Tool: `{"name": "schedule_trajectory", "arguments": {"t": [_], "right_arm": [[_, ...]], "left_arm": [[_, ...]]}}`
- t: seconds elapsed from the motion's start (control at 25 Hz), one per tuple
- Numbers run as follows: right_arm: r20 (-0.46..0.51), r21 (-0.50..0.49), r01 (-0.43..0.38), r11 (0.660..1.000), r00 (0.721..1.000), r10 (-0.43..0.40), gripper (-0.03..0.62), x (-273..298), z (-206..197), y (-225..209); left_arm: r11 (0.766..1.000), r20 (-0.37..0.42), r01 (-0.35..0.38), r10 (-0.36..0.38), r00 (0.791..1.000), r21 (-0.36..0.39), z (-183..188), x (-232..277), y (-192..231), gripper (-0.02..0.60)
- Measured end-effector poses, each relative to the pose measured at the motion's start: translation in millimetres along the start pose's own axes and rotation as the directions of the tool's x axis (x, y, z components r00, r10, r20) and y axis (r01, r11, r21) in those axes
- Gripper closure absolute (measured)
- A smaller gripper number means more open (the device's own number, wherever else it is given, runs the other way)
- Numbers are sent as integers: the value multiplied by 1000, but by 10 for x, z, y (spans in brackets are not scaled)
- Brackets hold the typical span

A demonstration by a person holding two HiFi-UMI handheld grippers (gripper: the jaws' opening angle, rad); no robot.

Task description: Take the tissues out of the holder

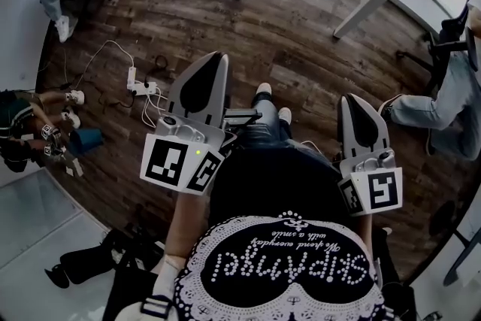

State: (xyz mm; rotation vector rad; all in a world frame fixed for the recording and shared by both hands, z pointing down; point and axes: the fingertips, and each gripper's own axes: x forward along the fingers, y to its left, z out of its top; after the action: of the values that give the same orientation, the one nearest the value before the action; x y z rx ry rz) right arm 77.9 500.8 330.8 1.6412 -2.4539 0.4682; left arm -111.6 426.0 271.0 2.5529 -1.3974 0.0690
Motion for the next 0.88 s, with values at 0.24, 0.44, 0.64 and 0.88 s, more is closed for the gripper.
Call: {"name": "schedule_trajectory", "arguments": {"t": [0.24, 0.44, 0.64, 0.88], "right_arm": [[11, 25, 42, 999, 999, -43, 582, 163, 95, -28], [-16, 23, 64, 998, 998, -64, 582, 385, 105, -54], [-37, 22, 78, 997, 996, -77, 582, 688, 190, -114], [6, 27, 104, 994, 995, -104, 582, 1026, 462, -158]], "left_arm": [[999, -10, 47, -47, 999, -1, 4, 176, -11, 580], [997, -13, 78, -78, 997, -12, 36, 364, 120, 580], [995, -25, 103, -103, 994, -6, 117, 680, 300, 580], [983, -14, 177, -177, 984, 41, 274, 1056, 332, 580]]}}
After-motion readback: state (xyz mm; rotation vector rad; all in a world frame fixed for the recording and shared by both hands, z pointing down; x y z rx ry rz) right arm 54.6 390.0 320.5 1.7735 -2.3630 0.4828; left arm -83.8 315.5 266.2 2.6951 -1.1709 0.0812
